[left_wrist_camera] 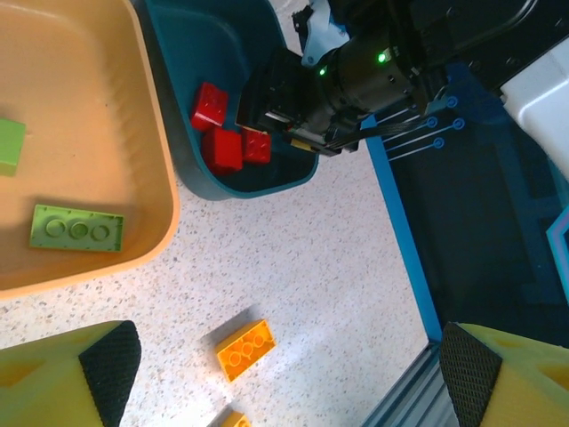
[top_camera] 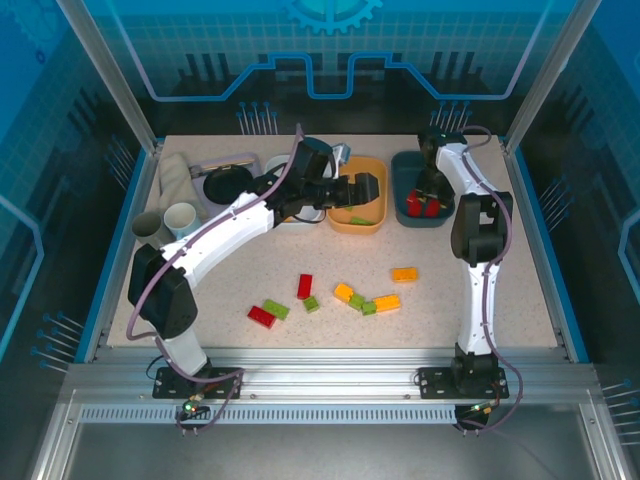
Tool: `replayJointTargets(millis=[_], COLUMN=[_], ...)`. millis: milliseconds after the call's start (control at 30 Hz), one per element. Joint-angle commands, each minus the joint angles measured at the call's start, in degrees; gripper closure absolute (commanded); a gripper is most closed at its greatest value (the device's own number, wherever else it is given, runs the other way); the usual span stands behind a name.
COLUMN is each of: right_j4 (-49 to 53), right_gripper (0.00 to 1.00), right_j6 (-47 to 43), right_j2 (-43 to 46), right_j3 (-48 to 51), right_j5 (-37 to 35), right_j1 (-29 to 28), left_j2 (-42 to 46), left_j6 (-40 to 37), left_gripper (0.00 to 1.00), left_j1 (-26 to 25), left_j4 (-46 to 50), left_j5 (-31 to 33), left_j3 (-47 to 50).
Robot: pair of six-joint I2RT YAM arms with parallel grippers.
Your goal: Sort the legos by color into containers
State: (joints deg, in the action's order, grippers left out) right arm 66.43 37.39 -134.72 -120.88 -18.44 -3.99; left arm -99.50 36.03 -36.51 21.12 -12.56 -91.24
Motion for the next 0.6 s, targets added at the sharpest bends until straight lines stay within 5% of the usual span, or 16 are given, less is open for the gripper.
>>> replayJointTargets(millis=[0, 267, 567], right_j4=[1.1, -1.0, -24.6], right_gripper=[0.43, 0.37, 0.23], right_j6=[-1.7, -4.3, -14.3], right_j2=[3.5, 16.5, 52.8], right_j3=[-2.4, -0.5, 41.1], right_j5=[1.5, 2.4, 9.5], right_j1=[-0.3, -4.9, -20.1], left_j2=[0.7, 4.1, -0.8], left_j6=[-1.9, 4.9, 27.4], left_gripper=[0.09, 0.11, 0.14], left_j1=[-0.8, -1.5, -3.7], left_j4=[3.4, 12.9, 26.4], left_j5=[-0.6, 2.9, -1.7], left_j3=[-0.7, 6.1, 9.6])
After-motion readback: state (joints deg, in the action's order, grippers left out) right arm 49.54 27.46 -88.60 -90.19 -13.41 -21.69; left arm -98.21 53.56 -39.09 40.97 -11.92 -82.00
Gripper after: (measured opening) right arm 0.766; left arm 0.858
